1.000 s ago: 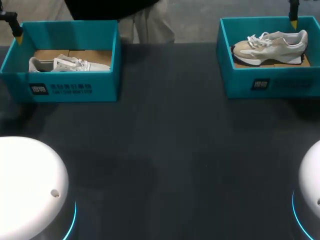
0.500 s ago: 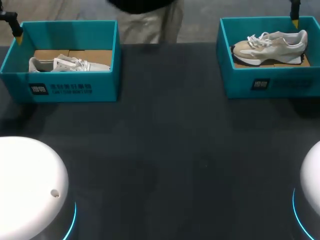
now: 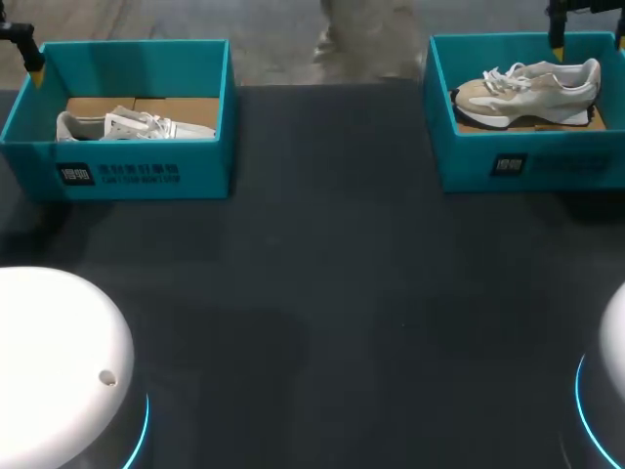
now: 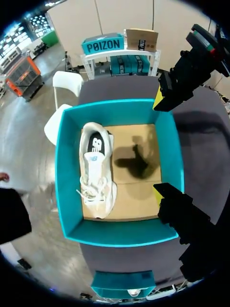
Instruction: Take the shoe out of the shoebox, open the shoe tongue, remove and reinsert the insole, then place the shoe into the shoebox
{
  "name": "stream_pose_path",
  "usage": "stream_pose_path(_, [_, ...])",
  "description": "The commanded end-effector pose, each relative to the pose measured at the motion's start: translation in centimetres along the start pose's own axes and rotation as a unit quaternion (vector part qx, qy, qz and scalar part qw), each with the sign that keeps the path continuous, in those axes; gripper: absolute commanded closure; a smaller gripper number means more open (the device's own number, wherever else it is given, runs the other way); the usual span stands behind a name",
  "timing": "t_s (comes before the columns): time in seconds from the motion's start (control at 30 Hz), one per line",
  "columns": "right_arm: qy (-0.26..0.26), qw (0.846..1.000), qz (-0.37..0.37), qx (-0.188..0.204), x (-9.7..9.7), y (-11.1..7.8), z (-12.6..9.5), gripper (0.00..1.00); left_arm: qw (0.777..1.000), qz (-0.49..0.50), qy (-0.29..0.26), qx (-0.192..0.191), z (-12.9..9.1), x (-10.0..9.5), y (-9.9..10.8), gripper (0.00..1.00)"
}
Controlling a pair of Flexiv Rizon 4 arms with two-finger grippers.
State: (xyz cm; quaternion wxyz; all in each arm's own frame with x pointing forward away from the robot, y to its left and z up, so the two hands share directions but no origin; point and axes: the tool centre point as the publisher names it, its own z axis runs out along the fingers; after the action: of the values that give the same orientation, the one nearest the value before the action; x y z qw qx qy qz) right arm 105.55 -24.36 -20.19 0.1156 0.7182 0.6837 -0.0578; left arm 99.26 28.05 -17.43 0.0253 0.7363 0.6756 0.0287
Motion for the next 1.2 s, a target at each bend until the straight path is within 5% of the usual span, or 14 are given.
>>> stream_pose_path(0.03, [0.003, 1.0, -0.01, 0.007, -0.3, 1.4, 1.7, 0.0, 1.0, 0.0, 0.002, 0.0, -0.1, 0.0, -0.1, 0.0])
stream_pose_path(0.4, [-0.017, 0.999, -0.034, 0.003, -0.1, 4.9, 4.4, 0.0, 1.0, 0.0, 0.002, 0.0, -0.1, 0.0, -0.1, 0.0])
stream_pose_path(1.2, [-0.017, 0.998, -0.05, 0.021, -3.5, 9.6, 9.8, 0.04, 1.0, 0.0, 0.002, 0.0, -0.1, 0.0, -0.1, 0.0])
